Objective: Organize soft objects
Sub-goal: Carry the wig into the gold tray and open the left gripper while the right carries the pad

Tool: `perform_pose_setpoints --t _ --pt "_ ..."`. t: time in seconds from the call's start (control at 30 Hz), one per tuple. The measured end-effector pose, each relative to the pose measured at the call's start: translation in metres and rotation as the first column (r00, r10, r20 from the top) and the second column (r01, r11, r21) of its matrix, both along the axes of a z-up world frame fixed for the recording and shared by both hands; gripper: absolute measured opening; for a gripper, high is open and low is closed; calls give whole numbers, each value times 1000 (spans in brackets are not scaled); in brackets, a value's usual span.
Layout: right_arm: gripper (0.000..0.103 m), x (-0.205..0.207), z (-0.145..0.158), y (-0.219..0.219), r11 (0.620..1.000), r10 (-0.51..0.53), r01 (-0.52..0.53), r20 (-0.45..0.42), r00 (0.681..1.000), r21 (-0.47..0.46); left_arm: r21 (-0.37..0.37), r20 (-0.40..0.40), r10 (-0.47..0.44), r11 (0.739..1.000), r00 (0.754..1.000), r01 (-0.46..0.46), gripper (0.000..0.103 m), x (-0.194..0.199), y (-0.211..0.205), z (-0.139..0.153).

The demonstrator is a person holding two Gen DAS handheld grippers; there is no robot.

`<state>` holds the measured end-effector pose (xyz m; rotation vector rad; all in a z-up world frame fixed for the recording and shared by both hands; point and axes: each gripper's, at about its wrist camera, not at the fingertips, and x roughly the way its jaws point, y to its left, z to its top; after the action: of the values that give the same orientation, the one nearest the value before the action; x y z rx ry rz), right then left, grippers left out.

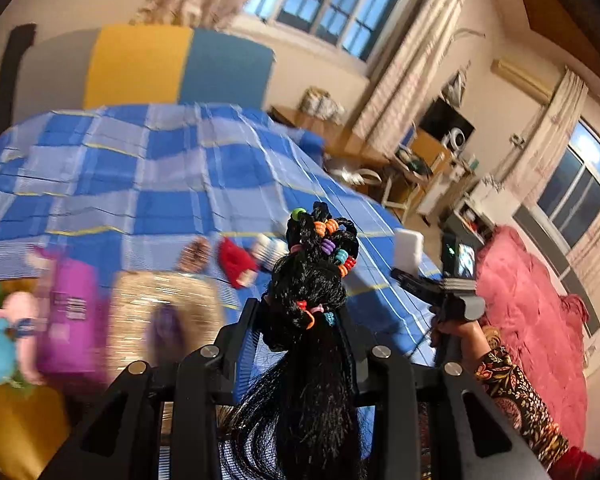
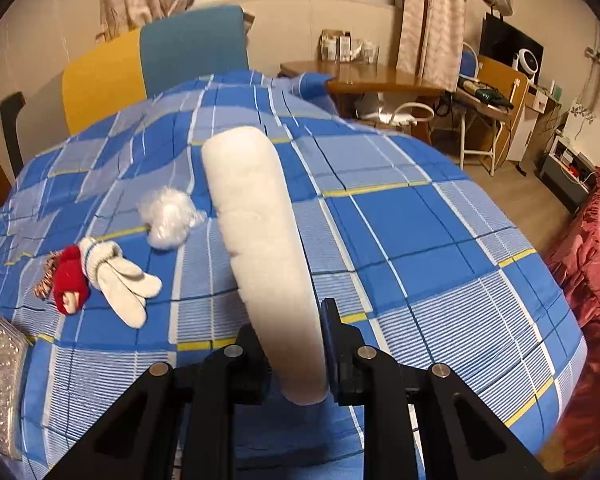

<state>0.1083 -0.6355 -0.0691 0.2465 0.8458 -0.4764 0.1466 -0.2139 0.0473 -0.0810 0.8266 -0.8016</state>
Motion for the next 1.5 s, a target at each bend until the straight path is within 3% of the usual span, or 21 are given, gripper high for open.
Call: perform_pose_setpoints --t 0.27,0.67,0.93,1.23,1.33,1.5 --pt "21 -13 30 21 999 -3 1 63 998 34 10 6 185 983 983 -185 35 25 117 -1" --pt "21 -38 108 119 992 73 -94 229 971 83 120 -123 388 920 913 -374 35 51 244 -80" --pt "21 -44 146 206 971 205 -234 306 930 59 181 -164 474 877 865 -446 35 72 304 -121" --pt "21 -40 154 293 914 344 -394 337 876 92 241 -205 548 831 811 -501 35 90 347 -155" --pt "21 -36 153 321 889 391 -447 341 855 101 247 -210 559 824 802 -510 35 93 355 -162" --pt "21 -29 145 361 844 451 -518 337 826 138 267 -178 564 817 807 -512 36 96 358 -166"
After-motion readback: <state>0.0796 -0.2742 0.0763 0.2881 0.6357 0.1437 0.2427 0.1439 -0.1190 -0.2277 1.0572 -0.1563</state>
